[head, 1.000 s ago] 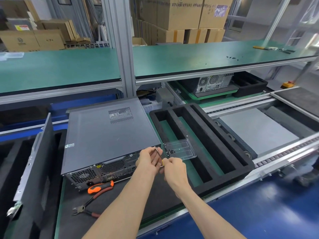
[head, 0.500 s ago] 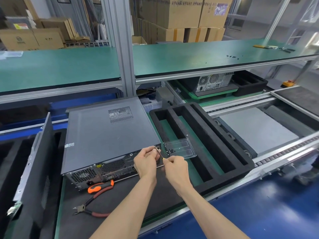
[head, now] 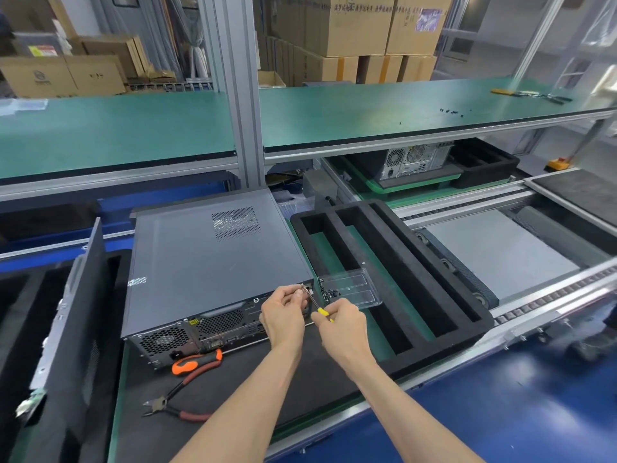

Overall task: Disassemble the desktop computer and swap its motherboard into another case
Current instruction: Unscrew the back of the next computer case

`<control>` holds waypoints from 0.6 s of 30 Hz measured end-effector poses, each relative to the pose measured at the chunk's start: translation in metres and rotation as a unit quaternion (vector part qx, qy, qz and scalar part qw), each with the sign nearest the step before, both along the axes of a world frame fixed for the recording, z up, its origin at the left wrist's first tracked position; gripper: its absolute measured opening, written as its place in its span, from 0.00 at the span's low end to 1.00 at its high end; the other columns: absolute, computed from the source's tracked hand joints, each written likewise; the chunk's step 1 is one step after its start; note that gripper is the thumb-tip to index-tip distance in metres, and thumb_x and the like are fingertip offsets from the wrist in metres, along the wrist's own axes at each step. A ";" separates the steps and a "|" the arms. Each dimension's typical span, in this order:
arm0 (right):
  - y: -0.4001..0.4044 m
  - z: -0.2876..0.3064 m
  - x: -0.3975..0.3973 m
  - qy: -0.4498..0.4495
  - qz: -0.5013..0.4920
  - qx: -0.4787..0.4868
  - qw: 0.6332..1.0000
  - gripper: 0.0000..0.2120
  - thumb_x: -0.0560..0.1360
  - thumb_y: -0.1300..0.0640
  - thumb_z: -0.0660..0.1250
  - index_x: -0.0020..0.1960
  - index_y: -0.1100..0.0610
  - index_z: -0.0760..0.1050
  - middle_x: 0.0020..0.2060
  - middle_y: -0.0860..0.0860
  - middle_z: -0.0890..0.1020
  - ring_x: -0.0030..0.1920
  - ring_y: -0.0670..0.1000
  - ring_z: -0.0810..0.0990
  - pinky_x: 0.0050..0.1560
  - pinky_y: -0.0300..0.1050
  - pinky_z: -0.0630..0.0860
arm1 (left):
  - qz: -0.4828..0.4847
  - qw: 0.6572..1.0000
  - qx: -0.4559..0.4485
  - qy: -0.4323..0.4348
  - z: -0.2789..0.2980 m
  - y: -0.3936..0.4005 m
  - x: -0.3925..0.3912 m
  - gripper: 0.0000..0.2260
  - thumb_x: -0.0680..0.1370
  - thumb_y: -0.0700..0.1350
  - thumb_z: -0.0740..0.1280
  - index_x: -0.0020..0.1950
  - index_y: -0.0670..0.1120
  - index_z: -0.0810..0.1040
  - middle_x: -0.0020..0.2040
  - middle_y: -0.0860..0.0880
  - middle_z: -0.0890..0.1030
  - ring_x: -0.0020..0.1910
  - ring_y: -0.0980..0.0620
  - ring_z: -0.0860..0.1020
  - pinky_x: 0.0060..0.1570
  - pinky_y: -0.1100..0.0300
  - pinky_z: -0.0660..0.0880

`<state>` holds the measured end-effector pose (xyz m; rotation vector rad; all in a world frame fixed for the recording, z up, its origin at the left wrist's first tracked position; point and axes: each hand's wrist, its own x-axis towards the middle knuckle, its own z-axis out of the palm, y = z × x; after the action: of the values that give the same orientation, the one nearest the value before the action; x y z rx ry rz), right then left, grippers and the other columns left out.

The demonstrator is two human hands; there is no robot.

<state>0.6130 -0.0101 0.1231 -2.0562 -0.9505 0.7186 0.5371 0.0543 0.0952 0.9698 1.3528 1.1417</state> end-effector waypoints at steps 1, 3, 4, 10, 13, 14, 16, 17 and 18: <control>-0.001 0.001 -0.001 -0.003 0.004 -0.002 1.000 0.08 0.76 0.54 0.72 0.46 0.55 0.74 0.40 0.48 0.79 0.44 0.49 0.78 0.44 0.48 0.74 | 0.003 1.000 0.001 0.001 0.000 0.000 0.000 0.10 0.78 0.36 0.68 0.43 0.51 0.84 0.37 0.55 0.86 0.39 0.57 0.84 0.45 0.59 0.80; 0.000 0.003 -0.002 -0.001 0.003 -0.003 1.000 0.08 0.76 0.52 0.71 0.46 0.54 0.74 0.41 0.48 0.79 0.45 0.49 0.77 0.45 0.47 0.74 | 0.006 1.000 0.000 -0.002 0.000 0.000 0.001 0.10 0.78 0.36 0.68 0.43 0.51 0.84 0.37 0.54 0.86 0.40 0.56 0.85 0.45 0.58 0.81; 0.000 0.004 -0.002 0.005 -0.003 -0.004 1.000 0.09 0.77 0.51 0.68 0.43 0.55 0.74 0.40 0.49 0.81 0.43 0.50 0.78 0.46 0.50 0.76 | 0.006 1.000 -0.001 -0.004 0.000 0.000 0.002 0.10 0.78 0.36 0.69 0.43 0.50 0.84 0.37 0.54 0.86 0.39 0.56 0.85 0.45 0.59 0.81; -0.001 0.001 0.001 0.013 -0.004 -0.011 1.000 0.12 0.78 0.53 0.69 0.41 0.60 0.75 0.38 0.54 0.82 0.40 0.54 0.78 0.44 0.51 0.76 | 0.023 1.000 -0.011 0.006 0.001 0.002 0.005 0.06 0.76 0.42 0.72 0.41 0.52 0.84 0.35 0.55 0.85 0.37 0.56 0.84 0.41 0.61 0.79; -0.002 0.000 0.001 0.012 -0.005 -0.004 1.000 0.11 0.75 0.53 0.73 0.47 0.55 0.71 0.41 0.49 0.78 0.43 0.49 0.76 0.39 0.44 0.69 | 0.039 0.999 -0.024 -0.005 0.002 0.004 0.007 0.05 0.74 0.42 0.74 0.39 0.51 0.85 0.33 0.54 0.84 0.36 0.54 0.85 0.38 0.60 0.79; -0.002 0.000 0.001 0.009 -0.007 -0.001 1.000 0.10 0.76 0.51 0.71 0.47 0.55 0.72 0.41 0.48 0.79 0.43 0.48 0.76 0.39 0.44 0.70 | 0.047 0.998 -0.031 -0.013 0.003 0.005 0.008 0.05 0.74 0.42 0.74 0.38 0.50 0.85 0.32 0.53 0.84 0.35 0.52 0.85 0.37 0.60 0.79; 0.000 0.001 0.001 0.016 -0.011 -0.005 1.000 0.12 0.79 0.49 0.65 0.42 0.56 0.74 0.40 0.51 0.82 0.43 0.51 0.78 0.45 0.50 0.75 | 0.071 0.995 -0.058 -0.029 0.005 0.007 0.012 0.05 0.73 0.43 0.76 0.37 0.49 0.85 0.31 0.51 0.84 0.34 0.51 0.85 0.35 0.61 0.79; 0.001 0.001 0.001 0.021 -0.012 -0.006 1.000 0.15 0.81 0.50 0.62 0.38 0.57 0.74 0.37 0.53 0.83 0.40 0.52 0.78 0.46 0.53 0.77 | 0.087 0.992 -0.081 -0.047 0.007 0.008 0.014 0.05 0.73 0.43 0.76 0.37 0.48 0.85 0.31 0.50 0.84 0.33 0.51 0.85 0.35 0.61 0.79; 0.001 0.000 0.001 0.020 -0.011 -0.009 1.000 0.18 0.81 0.52 0.61 0.35 0.58 0.74 0.35 0.54 0.84 0.37 0.53 0.78 0.46 0.55 0.78 | 0.105 0.986 -0.109 -0.074 0.009 0.009 0.016 0.05 0.72 0.42 0.77 0.37 0.46 0.85 0.31 0.49 0.84 0.33 0.51 0.85 0.37 0.59 0.81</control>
<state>0.6139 -0.0094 0.1233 -2.0570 -0.9011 0.7548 0.5531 0.0635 0.1045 0.5845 1.4474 1.1686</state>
